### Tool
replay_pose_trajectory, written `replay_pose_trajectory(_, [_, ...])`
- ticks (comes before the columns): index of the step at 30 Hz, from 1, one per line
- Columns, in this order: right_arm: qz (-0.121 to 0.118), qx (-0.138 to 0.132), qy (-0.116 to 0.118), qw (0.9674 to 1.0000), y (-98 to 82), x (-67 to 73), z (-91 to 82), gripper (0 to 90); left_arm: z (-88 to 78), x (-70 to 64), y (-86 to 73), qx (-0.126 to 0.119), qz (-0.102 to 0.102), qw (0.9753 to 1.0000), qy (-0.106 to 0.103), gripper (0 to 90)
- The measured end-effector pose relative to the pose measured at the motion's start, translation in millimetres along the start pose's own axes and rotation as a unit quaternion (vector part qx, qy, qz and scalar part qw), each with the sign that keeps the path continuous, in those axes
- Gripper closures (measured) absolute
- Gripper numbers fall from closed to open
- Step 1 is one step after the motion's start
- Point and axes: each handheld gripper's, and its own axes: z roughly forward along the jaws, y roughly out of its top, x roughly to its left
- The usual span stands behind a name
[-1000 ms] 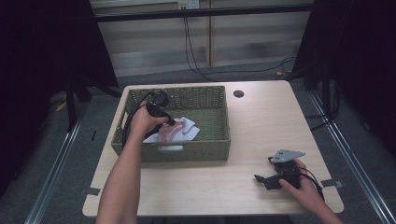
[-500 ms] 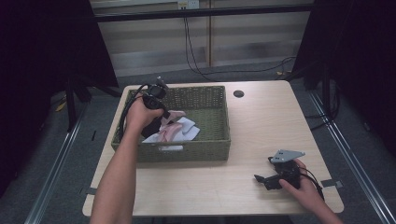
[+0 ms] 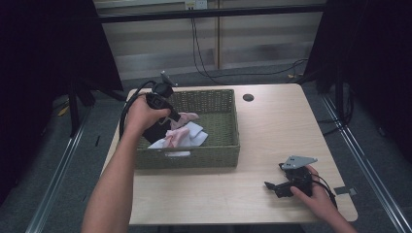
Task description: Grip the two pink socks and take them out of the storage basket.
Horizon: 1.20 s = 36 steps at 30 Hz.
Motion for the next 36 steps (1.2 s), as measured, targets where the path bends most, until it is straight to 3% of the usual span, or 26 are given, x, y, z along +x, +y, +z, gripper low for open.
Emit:
replay_pose_trajectory(10, [0.000,0.000,0.000,1.0000,0.0,0.0,0.0,9.0,-12.1,-15.2,-3.5,0.002,0.012,0.9993,-0.037,85.2])
replay_pose_trajectory(15, [0.000,0.000,0.000,1.0000,0.0,0.0,0.0,9.0,-17.9,-26.3,-6.3,0.005,0.029,0.9982,-0.052,85.2])
replay_pose_trajectory(25, [0.001,0.000,0.000,1.0000,0.0,0.1,0.0,9.0,-23.3,-48.4,-13.3,0.017,0.063,0.9951,-0.074,85.2])
replay_pose_trajectory(36, [0.000,0.000,0.000,1.0000,-0.1,0.0,0.0,9.0,-28.2,-60.9,-19.3,0.017,0.081,0.9925,-0.090,85.2])
